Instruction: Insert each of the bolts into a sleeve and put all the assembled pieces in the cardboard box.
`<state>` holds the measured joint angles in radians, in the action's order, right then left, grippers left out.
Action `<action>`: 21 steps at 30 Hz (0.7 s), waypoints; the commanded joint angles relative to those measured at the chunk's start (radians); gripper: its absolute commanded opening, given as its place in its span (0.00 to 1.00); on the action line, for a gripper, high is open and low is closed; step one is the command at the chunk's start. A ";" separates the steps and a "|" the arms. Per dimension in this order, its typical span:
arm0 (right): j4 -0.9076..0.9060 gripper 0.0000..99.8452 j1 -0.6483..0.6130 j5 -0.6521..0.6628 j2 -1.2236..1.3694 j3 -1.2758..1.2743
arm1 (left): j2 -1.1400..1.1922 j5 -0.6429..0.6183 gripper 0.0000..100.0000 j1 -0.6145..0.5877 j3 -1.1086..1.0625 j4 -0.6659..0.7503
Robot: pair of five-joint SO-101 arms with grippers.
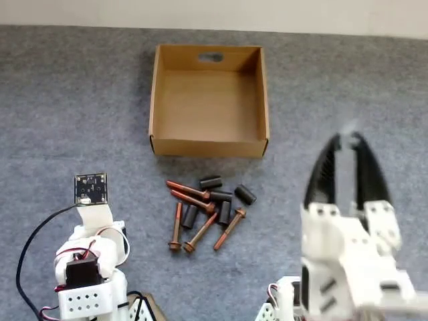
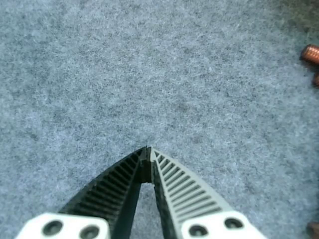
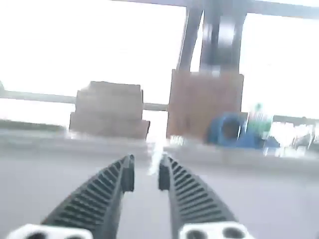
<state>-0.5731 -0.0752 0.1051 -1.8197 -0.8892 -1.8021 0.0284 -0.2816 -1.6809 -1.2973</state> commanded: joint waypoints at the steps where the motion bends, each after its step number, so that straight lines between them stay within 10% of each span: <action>1: -0.035 0.11 0.008 0.021 0.096 0.191 | -0.010 0.003 0.01 0.013 -0.016 -0.003; 21: -0.901 0.12 -0.168 0.044 1.280 0.613 | -0.010 0.003 0.01 0.013 -0.016 -0.003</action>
<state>-1.4231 -0.1672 0.1189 -0.6813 -0.3122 -1.8021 0.0284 -0.2816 -1.6809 -1.2973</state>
